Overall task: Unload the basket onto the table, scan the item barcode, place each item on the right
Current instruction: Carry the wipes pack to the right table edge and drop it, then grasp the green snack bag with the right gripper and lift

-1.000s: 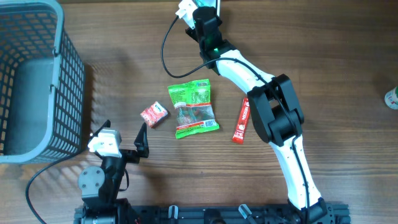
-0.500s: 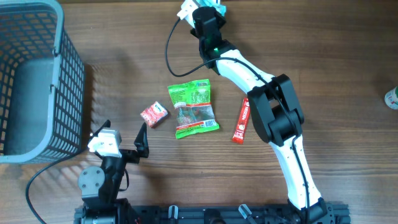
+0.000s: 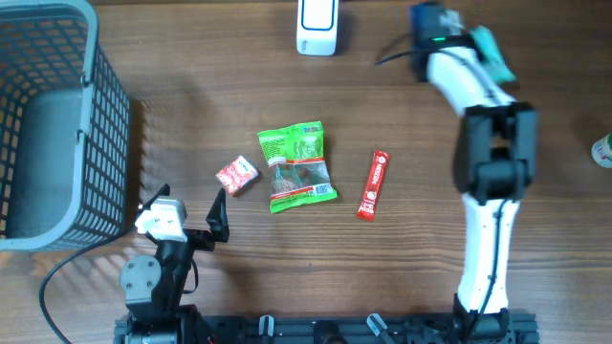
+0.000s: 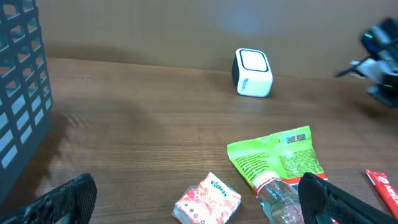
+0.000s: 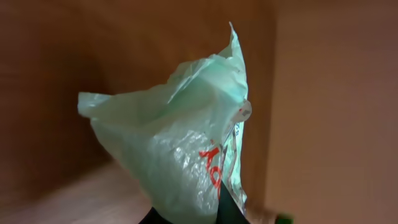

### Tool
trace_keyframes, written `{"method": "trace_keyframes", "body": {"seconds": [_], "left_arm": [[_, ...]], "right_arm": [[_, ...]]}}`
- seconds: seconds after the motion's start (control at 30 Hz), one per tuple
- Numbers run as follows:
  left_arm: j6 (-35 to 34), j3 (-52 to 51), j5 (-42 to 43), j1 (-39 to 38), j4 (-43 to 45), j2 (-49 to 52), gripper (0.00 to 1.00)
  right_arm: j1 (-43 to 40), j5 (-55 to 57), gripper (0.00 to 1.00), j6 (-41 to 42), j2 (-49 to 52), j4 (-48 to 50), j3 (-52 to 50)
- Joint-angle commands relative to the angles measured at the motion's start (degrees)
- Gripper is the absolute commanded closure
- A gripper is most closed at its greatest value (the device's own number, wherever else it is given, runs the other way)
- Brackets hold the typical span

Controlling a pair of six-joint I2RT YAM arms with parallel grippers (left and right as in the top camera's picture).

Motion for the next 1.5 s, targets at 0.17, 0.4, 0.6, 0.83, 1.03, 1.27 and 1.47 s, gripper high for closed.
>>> {"method": "trace_keyframes", "body": {"seconds": [0.17,0.4,0.6,0.83,1.03,1.27,1.47], "left_arm": [[-0.57,-0.37,0.5,0.31,0.17,-0.24,0.0],[-0.57,-0.37,0.5,0.31,0.17,-0.24,0.0],[-0.57,-0.37,0.5,0.31,0.17,-0.24,0.0],[-0.57,-0.37,0.48,0.31,0.17,-0.24,0.0],[-0.57,-0.37,0.5,0.31,0.17,-0.24,0.0],[-0.57,-0.37,0.5,0.31,0.17,-0.24,0.0],[-0.57,-0.37,0.48,0.31,0.17,-0.24,0.0]], "right_arm": [[-17.27,-10.64,0.96,12.85,-2.8,-2.62,0.61],[-22.75,-31.8,0.0,16.92,-9.62,-3.85,0.68],[-11.98,-66.12,0.0,22.08,-27.63,-11.41,0.68],[2.08,-92.76,0.0,17.64,-29.22,-27.67,-2.91],[11.26,-93.96,0.0,12.24,-29.11,-26.43,-16.17],[13.75,-99.6,0.0,12.02,-27.71,-3.52,-32.85],[15.76,-103.12,0.0,9.25,-20.85,3.82,-32.85]]}}
